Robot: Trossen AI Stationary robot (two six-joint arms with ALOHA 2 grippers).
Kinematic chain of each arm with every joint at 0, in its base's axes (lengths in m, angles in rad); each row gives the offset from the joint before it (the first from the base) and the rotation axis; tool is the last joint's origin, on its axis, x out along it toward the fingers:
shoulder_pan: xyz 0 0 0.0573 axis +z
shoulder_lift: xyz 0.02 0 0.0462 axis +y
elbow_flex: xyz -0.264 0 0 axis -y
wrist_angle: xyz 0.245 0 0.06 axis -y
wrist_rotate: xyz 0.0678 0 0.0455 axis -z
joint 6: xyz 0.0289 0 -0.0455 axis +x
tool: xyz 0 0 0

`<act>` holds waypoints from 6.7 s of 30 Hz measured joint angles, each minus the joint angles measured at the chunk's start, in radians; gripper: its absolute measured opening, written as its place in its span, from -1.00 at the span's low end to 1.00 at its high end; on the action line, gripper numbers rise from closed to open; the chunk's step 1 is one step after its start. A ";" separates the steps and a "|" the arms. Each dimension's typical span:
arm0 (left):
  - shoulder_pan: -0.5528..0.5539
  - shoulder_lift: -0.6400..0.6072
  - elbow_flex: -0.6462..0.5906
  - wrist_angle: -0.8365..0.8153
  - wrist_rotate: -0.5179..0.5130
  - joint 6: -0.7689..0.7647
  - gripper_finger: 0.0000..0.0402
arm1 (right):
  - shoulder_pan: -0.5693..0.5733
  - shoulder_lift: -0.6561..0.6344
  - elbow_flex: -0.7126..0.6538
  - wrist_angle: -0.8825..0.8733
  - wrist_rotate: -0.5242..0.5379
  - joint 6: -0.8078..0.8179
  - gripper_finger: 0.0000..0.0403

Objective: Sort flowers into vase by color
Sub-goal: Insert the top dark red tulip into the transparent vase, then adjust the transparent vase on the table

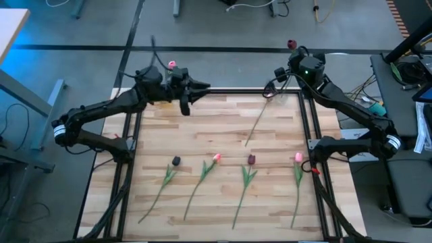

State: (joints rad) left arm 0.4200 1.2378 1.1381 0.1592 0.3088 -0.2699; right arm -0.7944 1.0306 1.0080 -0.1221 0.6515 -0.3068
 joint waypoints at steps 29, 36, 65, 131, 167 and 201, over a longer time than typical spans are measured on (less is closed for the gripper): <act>0.040 -0.214 0.025 -0.172 -0.015 0.052 -0.62 | 0.130 0.068 0.096 -0.134 -0.469 0.637 -0.94; 0.040 -0.216 0.024 -0.178 -0.014 0.057 -0.62 | 0.194 0.265 0.139 -0.187 -0.625 0.692 -0.79; 0.038 -0.315 0.018 -0.305 -0.007 0.109 -0.62 | 0.150 0.619 0.554 -1.204 -0.724 -0.304 0.26; 0.037 -0.493 0.011 -0.614 -0.011 0.171 -0.62 | 0.174 0.799 0.256 -0.868 -0.612 -0.421 -0.09; 0.037 -0.517 0.011 -0.594 -0.011 0.092 -0.62 | 0.181 0.350 -0.109 -0.003 -0.694 0.330 -0.09; 0.038 -0.517 0.011 -0.517 -0.012 0.024 -0.62 | 0.134 0.072 -0.834 0.815 -0.022 0.485 0.00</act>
State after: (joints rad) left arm 0.4576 0.7204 1.1492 -0.3576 0.2970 -0.2455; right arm -0.6603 1.1025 0.1738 0.6930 0.6296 0.1782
